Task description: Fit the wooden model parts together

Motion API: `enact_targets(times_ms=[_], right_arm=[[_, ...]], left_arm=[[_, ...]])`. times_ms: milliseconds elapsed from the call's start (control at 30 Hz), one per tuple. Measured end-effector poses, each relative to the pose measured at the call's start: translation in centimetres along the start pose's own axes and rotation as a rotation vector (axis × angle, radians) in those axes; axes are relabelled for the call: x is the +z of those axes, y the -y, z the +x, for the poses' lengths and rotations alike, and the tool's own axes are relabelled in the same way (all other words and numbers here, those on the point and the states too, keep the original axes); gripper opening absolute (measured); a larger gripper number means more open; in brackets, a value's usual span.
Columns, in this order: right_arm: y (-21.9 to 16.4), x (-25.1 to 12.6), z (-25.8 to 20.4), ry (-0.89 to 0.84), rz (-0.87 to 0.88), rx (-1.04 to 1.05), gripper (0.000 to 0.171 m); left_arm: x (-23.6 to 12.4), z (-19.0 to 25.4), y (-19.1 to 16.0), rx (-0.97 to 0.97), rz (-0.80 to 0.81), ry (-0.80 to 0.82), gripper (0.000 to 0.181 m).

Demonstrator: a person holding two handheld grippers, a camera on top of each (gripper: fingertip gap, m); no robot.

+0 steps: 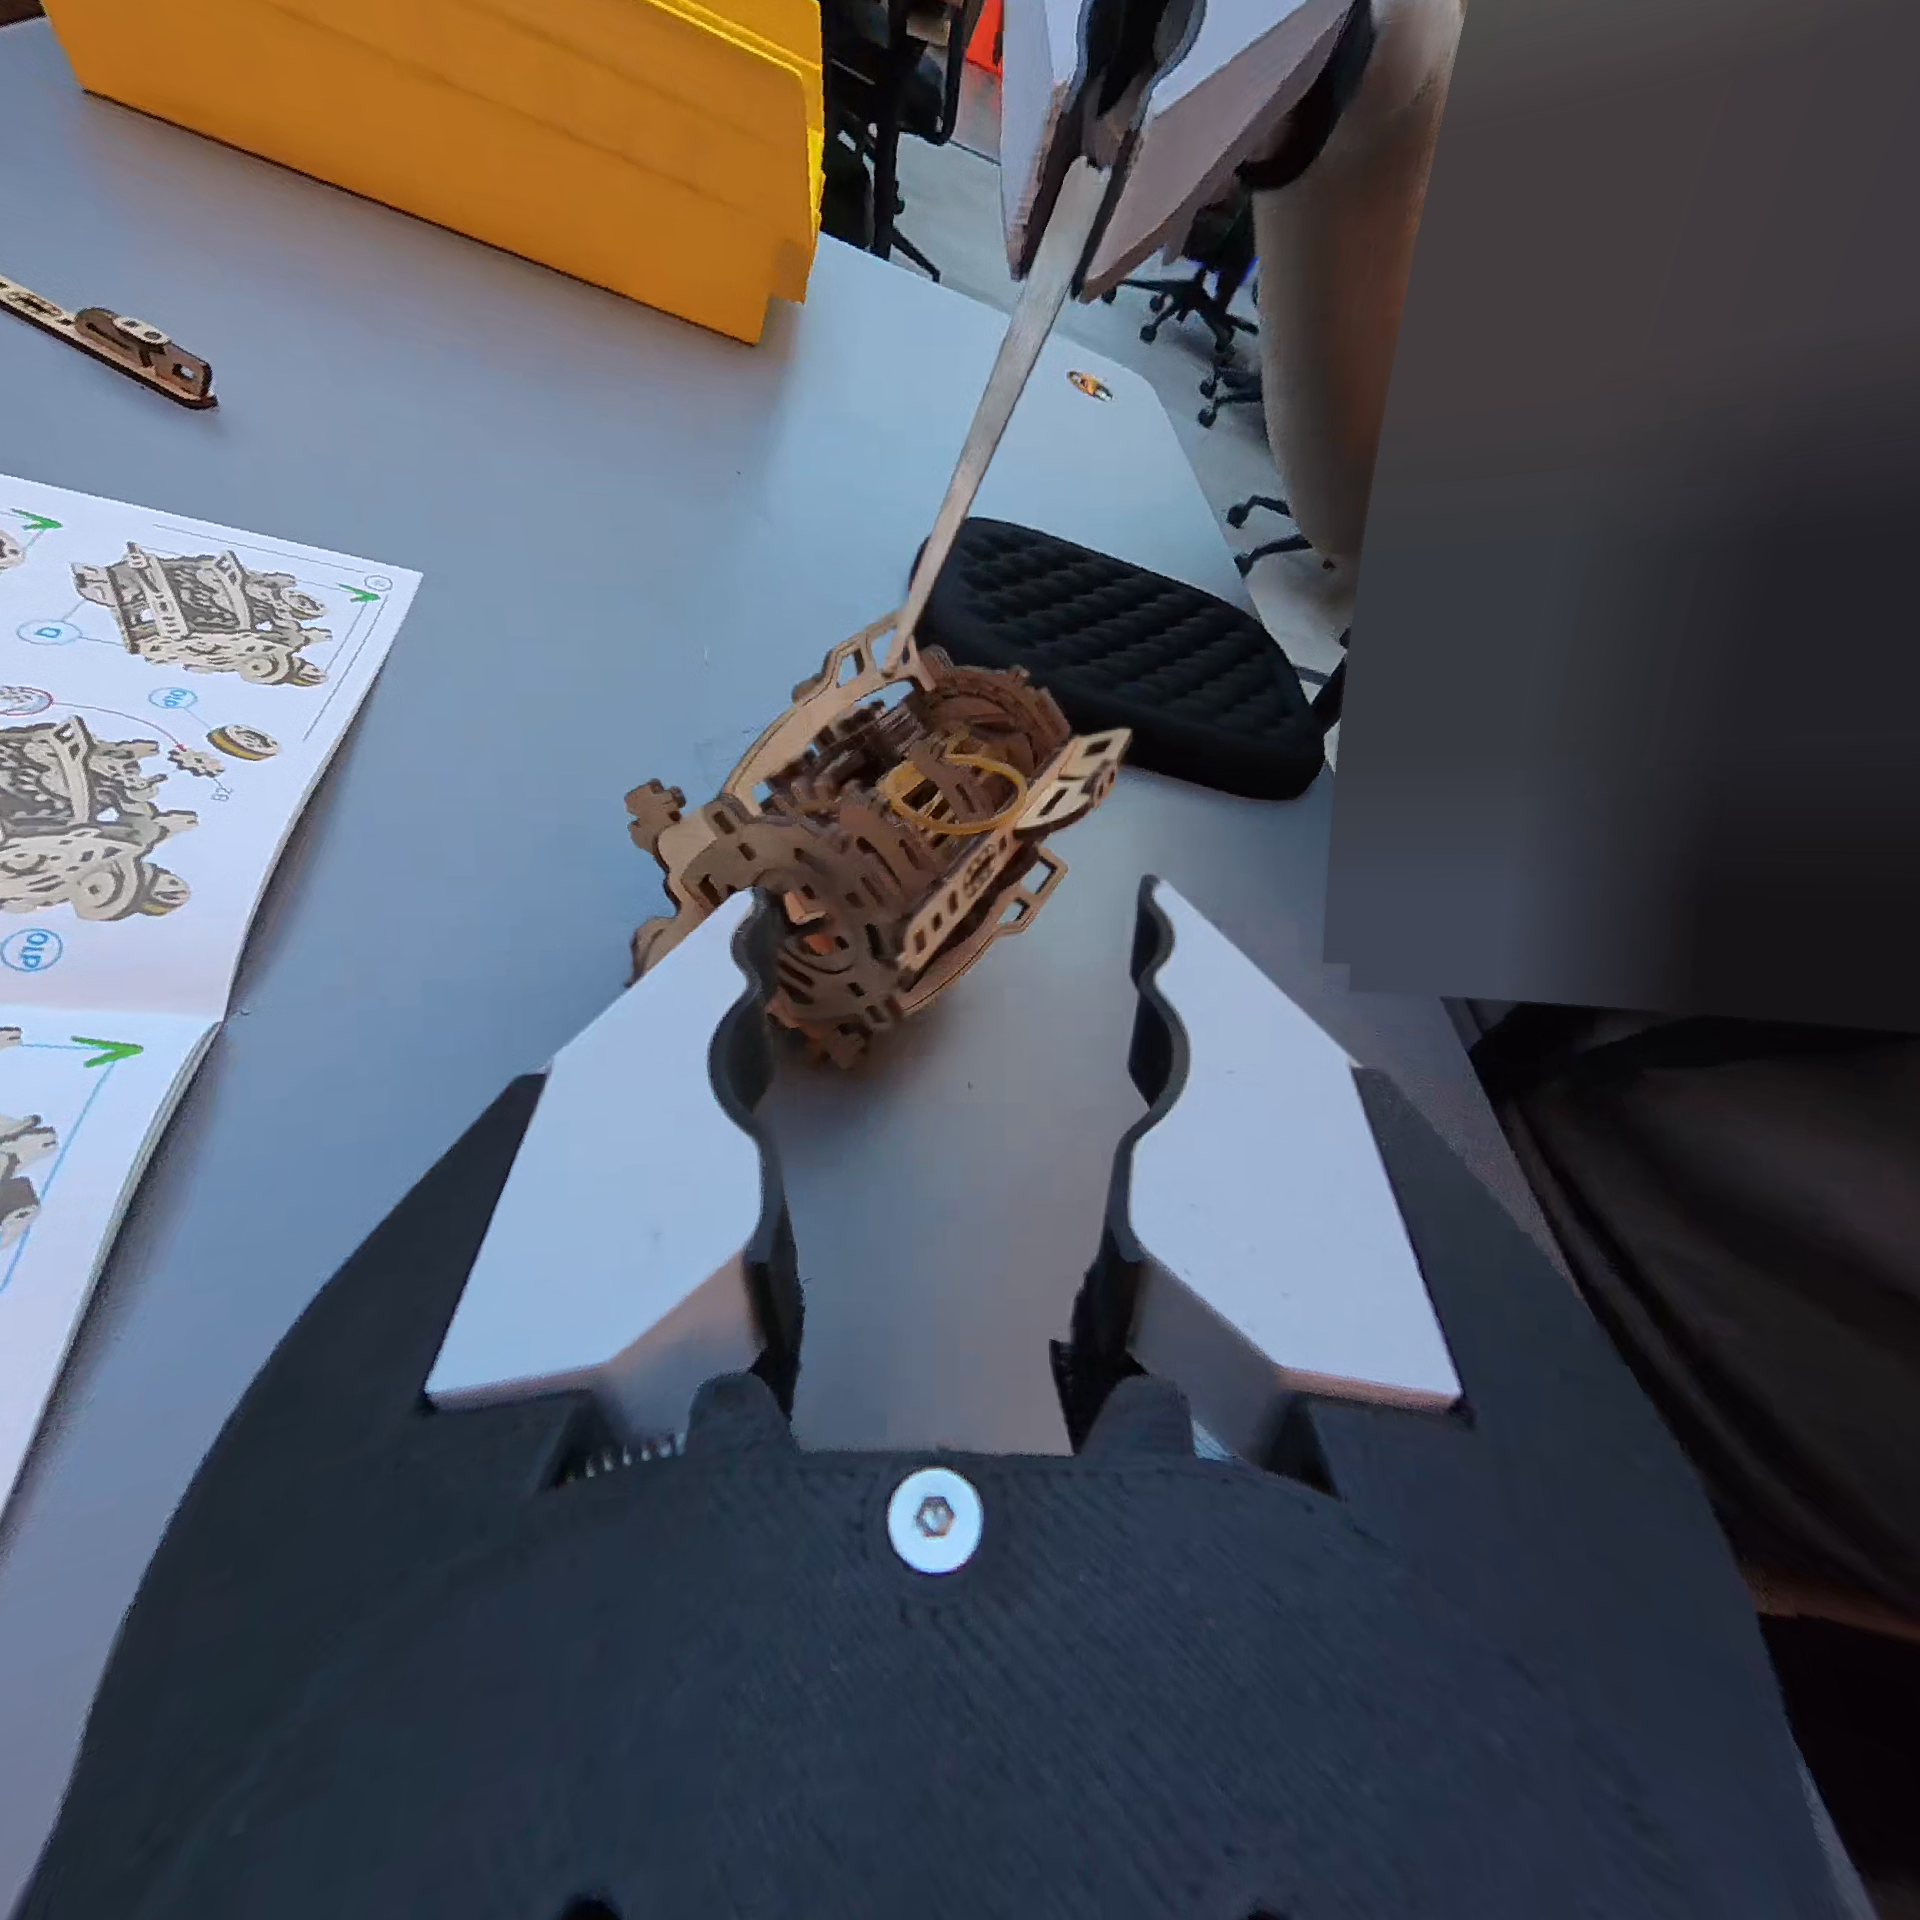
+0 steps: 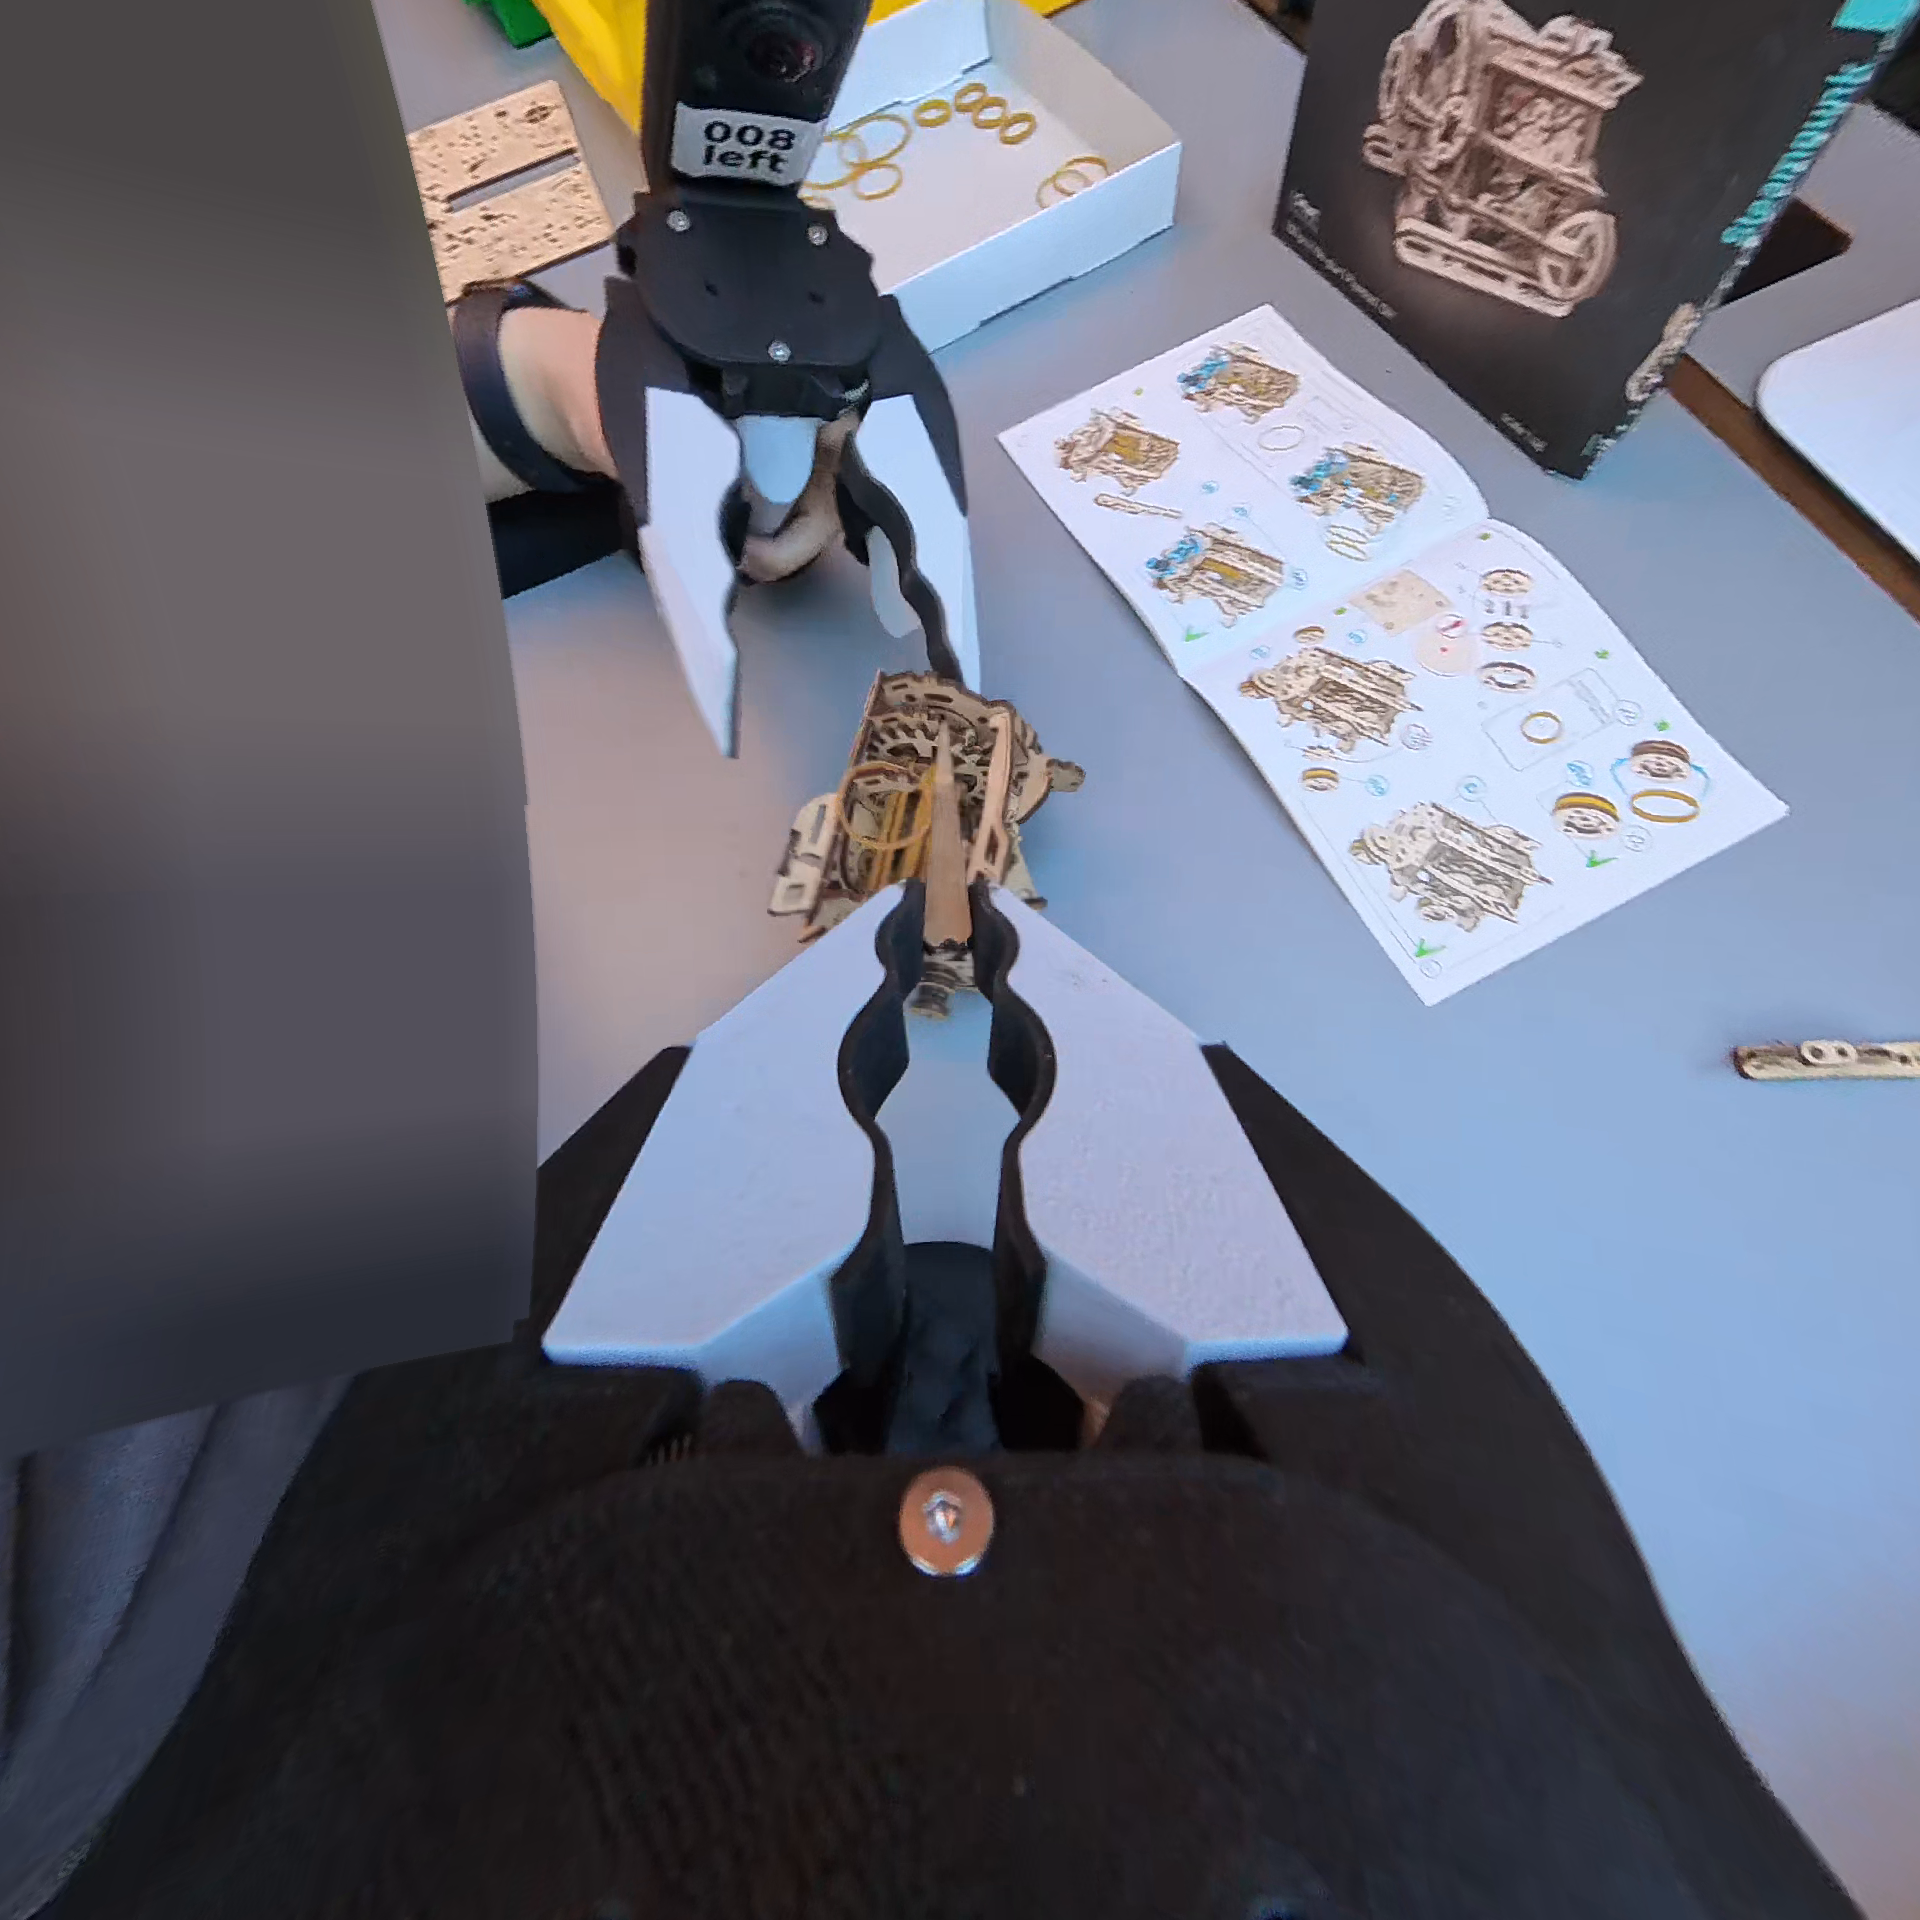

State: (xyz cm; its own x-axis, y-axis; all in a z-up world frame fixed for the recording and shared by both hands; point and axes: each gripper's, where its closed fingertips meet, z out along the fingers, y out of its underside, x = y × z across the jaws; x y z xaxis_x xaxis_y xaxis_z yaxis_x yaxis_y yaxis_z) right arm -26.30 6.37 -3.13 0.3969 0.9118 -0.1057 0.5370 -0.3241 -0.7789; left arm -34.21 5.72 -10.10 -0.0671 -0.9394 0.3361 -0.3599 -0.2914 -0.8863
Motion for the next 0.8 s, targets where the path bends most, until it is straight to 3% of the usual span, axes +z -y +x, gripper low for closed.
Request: enact_targets(times_ms=[33,167,267,400,533,800], right_arm=[[0.2,0.1,-0.1,0.028,-0.021,0.001,0.007],[1.4,0.4,-0.4,0.152,-0.197,-0.002,0.007],[2.5,0.6,-0.8,0.232,-0.355,0.006,0.007],[2.9,1.6,-1.0,0.198,-0.470,-0.047,0.008],[3.3,1.1,-1.0,0.140,-0.428,-0.050,0.007],[0.4,0.5,-1.2,0.076,-0.419,0.050,0.007]], left_arm=[[-0.3,-0.2,-0.1,0.020,-0.009,0.005,0.065],[-0.8,-1.3,1.4,0.082,-0.001,-0.054,0.092],[0.3,-1.4,1.0,0.119,-0.084,-0.133,0.105],[1.7,-1.6,0.9,0.172,-0.050,-0.141,0.094],[2.2,-0.8,0.6,0.190,-0.058,-0.180,0.087],[2.7,-0.6,0.5,0.214,-0.058,-0.172,0.063]])
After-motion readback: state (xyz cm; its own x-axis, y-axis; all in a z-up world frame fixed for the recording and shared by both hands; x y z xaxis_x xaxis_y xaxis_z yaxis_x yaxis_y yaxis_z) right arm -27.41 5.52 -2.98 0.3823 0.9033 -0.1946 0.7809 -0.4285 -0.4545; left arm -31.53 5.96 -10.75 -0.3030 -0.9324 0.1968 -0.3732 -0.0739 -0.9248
